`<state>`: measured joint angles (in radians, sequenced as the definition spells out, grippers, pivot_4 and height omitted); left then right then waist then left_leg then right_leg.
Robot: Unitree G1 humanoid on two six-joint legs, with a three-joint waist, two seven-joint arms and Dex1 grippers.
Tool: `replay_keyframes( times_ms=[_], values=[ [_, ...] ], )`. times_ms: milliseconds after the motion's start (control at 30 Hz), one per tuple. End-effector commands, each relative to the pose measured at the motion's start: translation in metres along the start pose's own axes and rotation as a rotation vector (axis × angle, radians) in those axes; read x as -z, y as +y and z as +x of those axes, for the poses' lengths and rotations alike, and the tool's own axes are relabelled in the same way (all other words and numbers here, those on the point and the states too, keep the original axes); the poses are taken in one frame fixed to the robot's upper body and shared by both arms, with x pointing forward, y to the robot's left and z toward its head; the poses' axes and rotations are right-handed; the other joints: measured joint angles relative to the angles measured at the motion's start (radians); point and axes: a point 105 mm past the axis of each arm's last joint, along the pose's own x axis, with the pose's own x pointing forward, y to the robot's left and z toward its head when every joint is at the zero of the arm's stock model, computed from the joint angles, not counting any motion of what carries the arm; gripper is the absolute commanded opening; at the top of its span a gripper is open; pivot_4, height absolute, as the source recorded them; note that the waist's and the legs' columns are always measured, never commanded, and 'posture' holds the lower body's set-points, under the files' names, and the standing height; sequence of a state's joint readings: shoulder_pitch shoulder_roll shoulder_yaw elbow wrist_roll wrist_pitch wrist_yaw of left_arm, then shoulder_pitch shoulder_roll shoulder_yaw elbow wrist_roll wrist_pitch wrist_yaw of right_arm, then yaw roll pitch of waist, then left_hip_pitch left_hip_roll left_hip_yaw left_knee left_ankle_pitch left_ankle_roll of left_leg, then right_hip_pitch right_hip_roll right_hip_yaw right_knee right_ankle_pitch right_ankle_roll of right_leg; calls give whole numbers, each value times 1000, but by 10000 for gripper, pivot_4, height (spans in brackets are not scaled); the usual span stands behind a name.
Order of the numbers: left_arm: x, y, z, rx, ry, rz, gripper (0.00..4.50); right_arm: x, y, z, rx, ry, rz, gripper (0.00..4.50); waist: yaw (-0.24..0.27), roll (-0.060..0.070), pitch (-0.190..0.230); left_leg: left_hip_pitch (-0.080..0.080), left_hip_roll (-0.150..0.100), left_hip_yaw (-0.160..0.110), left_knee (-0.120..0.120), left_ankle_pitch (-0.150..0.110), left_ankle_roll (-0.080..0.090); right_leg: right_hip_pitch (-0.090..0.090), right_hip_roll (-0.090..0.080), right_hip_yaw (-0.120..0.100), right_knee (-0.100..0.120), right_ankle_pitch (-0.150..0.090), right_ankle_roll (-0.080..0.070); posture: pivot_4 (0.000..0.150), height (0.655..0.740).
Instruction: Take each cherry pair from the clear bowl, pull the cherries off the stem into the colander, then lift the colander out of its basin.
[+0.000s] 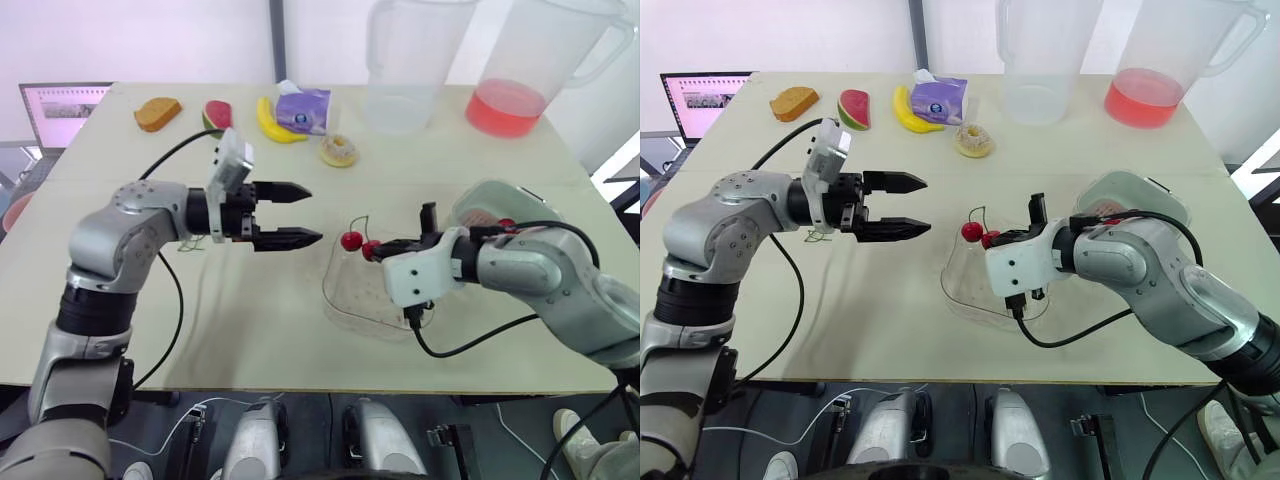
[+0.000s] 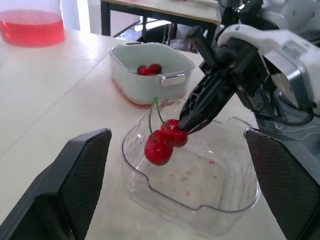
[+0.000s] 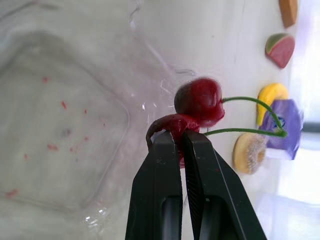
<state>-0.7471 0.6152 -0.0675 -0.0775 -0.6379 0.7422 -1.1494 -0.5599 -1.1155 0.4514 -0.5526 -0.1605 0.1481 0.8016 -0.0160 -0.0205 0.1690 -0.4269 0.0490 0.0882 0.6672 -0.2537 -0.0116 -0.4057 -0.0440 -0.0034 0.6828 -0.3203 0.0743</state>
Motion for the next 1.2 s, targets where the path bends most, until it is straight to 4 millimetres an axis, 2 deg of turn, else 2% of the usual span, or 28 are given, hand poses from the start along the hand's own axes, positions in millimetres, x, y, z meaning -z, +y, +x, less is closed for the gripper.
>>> replay_keyframes(
  times_ms=[33, 267, 400, 633, 733, 833, 1067, 1200],
  values=[
    [-13, -3, 8, 45, -16, 12, 45000, -7, -15, -8, 65, -31, -134, 120, 1, 0, 0, 0, 0, 0, 0, 0, 0, 0, 0, 0, 0, 0, 0, 1500, 7400],
    [-9, -4, 28, 97, -5, -4, 45000, -9, -12, -7, 42, -58, -178, 120, 5, 0, 0, 0, -1, 0, 0, 0, 0, 1, 0, 0, 0, 0, 0, 1500, 7400],
    [1, 2, 39, 97, 17, -44, 45000, -12, -10, -6, 34, -70, -194, 120, 4, 0, 0, 0, -1, 0, 1, 0, -1, 1, 0, 0, 1, 0, 0, 1500, 7400],
    [7, 9, 50, 78, 26, -73, 45000, -11, -10, -6, 36, -62, -194, 120, 5, 0, 0, 0, -1, 0, 1, 0, -1, 1, 0, 0, 1, 0, 0, 1500, 7400],
    [10, 4, 53, 103, 31, -81, 45000, -10, -11, -6, 36, -55, -194, 120, 5, 0, 0, 0, -1, 0, 1, 0, -1, 1, 0, 0, 1, 0, 0, 1500, 7400],
    [9, 0, 55, 120, 23, -88, 36412, -9, -11, -6, 33, -52, -195, 0, 4, 0, 0, 0, -1, 0, 1, 0, -1, 1, 0, 0, 1, 0, 0, 1500, 7400],
    [7, 0, 54, 127, 18, -97, 426, -9, -10, -5, 30, -53, -195, 0, 4, 0, 0, 0, -1, 0, 1, 0, -1, 1, 0, 0, 1, 0, 0, 1500, 7400],
    [8, 1, 53, 124, 26, -91, 426, -10, -11, -5, 33, -56, -194, 0, 4, 0, 0, 0, -1, 0, 1, 1, -1, 1, 0, 0, 1, 0, 0, 1500, 7400]
  ],
)
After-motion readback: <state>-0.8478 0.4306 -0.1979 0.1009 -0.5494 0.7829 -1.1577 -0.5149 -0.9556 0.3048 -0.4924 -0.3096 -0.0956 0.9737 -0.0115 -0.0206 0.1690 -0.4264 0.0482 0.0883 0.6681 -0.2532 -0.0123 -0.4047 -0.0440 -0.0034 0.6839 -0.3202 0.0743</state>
